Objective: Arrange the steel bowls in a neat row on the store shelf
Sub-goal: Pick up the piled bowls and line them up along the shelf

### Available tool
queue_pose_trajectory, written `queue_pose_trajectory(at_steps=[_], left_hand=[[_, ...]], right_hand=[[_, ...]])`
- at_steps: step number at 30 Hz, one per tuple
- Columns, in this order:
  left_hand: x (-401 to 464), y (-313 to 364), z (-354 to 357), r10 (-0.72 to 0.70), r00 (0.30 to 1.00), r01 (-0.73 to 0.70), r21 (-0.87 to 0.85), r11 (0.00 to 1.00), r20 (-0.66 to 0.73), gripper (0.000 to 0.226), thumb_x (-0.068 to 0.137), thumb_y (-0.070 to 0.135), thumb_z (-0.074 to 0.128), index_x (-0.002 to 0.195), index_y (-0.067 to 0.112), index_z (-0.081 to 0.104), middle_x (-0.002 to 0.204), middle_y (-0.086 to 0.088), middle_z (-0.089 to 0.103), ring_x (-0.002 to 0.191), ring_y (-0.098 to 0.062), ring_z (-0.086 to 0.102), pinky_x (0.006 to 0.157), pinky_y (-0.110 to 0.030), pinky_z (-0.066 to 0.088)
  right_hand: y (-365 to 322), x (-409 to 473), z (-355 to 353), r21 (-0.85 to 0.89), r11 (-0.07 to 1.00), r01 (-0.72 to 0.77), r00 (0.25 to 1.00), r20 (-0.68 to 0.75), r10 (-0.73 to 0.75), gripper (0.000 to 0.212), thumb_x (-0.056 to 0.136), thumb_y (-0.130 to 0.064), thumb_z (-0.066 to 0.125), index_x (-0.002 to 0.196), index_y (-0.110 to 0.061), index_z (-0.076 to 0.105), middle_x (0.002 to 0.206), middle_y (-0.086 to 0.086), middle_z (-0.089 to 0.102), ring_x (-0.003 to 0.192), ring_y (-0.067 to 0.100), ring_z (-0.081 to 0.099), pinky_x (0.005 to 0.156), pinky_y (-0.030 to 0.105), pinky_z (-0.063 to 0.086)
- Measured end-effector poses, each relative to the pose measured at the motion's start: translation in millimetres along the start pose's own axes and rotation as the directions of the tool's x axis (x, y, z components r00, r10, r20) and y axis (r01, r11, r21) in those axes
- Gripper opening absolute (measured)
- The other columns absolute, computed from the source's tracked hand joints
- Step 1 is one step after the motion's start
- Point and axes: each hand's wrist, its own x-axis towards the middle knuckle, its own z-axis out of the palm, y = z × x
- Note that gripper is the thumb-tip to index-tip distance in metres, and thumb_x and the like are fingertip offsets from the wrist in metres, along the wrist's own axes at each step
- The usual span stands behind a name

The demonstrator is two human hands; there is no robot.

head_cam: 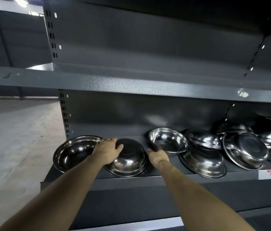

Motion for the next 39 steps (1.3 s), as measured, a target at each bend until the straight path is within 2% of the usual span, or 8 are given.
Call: queue_pose_trajectory(at_steps=[6,11,16,22,28,31,34,39], left_hand=[[20,7,12,-0.045,0.997,0.040,0.077,0.996,0.058,0.068,0.098,0.059,0.026,0.154,0.022,0.022,0.156,-0.011,0.034,0.149,-0.029,0.014,0.121,-0.045,0.013],[34,10,24,-0.118,0.984,0.101,0.128,0.987,0.132,0.072,0.097,0.061,0.019,0.156,0.021,0.012,0.159,-0.013,0.027,0.151,-0.031,0.001,0.121,-0.048,-0.002],[43,14,30,-0.150,0.985,0.138,0.133,0.981,0.086,0.076,0.094,0.065,0.018,0.155,0.019,0.016,0.157,-0.017,0.029,0.150,-0.034,0.005,0.121,-0.048,-0.004],[49,14,26,-0.166,0.986,0.167,-0.057,0.984,0.032,0.074,0.093,0.064,0.025,0.152,0.020,0.025,0.153,-0.014,0.037,0.146,-0.030,0.021,0.122,-0.043,0.001],[44,16,14,-0.245,0.968,0.222,-0.275,0.935,-0.053,0.068,0.094,0.061,0.031,0.150,0.023,0.031,0.148,-0.014,0.044,0.140,-0.030,0.034,0.120,-0.042,0.014],[39,17,5,-0.265,0.962,0.224,-0.356,0.907,-0.071,0.066,0.095,0.057,0.034,0.151,0.024,0.028,0.148,-0.013,0.043,0.139,-0.033,0.035,0.119,-0.044,0.019],[36,18,-1,-0.270,0.960,0.210,-0.439,0.873,-0.079,0.066,0.096,0.057,0.034,0.153,0.027,0.021,0.151,-0.013,0.040,0.140,-0.034,0.033,0.118,-0.045,0.022],[32,20,-10,-0.296,0.953,0.171,-0.686,0.707,-0.068,0.076,0.094,0.056,0.041,0.156,0.028,0.005,0.159,-0.015,0.022,0.140,-0.036,0.035,0.113,-0.042,0.028]], right_hand=[[1,5,12,-0.008,1.000,-0.012,0.982,0.190,0.013,0.083,0.085,-0.058,0.060,0.148,-0.008,0.038,0.147,0.008,0.048,0.136,0.026,0.045,0.111,0.031,0.033],[0,11,21,-0.028,0.999,-0.021,0.985,0.173,0.026,0.076,0.084,-0.061,0.058,0.140,-0.011,0.047,0.138,0.007,0.057,0.128,0.026,0.053,0.108,0.032,0.040],[-6,15,32,-0.054,0.999,0.005,0.984,0.180,0.005,0.067,0.087,-0.060,0.053,0.137,-0.014,0.051,0.133,0.007,0.061,0.124,0.027,0.055,0.106,0.032,0.042],[-10,19,32,-0.034,0.999,0.041,0.994,0.104,-0.037,0.060,0.089,-0.055,0.052,0.137,-0.018,0.052,0.132,0.007,0.062,0.128,0.028,0.053,0.108,0.031,0.041],[-26,18,22,-0.047,0.979,0.200,0.977,-0.069,-0.203,0.067,0.086,-0.054,0.052,0.146,-0.025,0.042,0.134,0.006,0.059,0.136,0.029,0.034,0.112,0.036,0.032],[-36,16,15,-0.033,0.962,0.272,0.955,-0.110,-0.274,0.069,0.086,-0.049,0.056,0.149,-0.027,0.037,0.143,0.007,0.049,0.139,0.026,0.032,0.116,0.035,0.030],[-43,12,12,-0.023,0.925,0.379,0.914,-0.148,-0.378,0.067,0.091,-0.035,0.058,0.152,-0.020,0.033,0.156,0.002,0.034,0.148,0.021,0.019,0.122,0.031,0.016],[-49,1,13,-0.006,0.881,0.473,0.851,-0.254,-0.459,0.066,0.087,-0.014,0.058,0.150,-0.020,0.036,0.158,-0.005,0.033,0.151,0.016,0.011,0.117,0.020,0.008]])
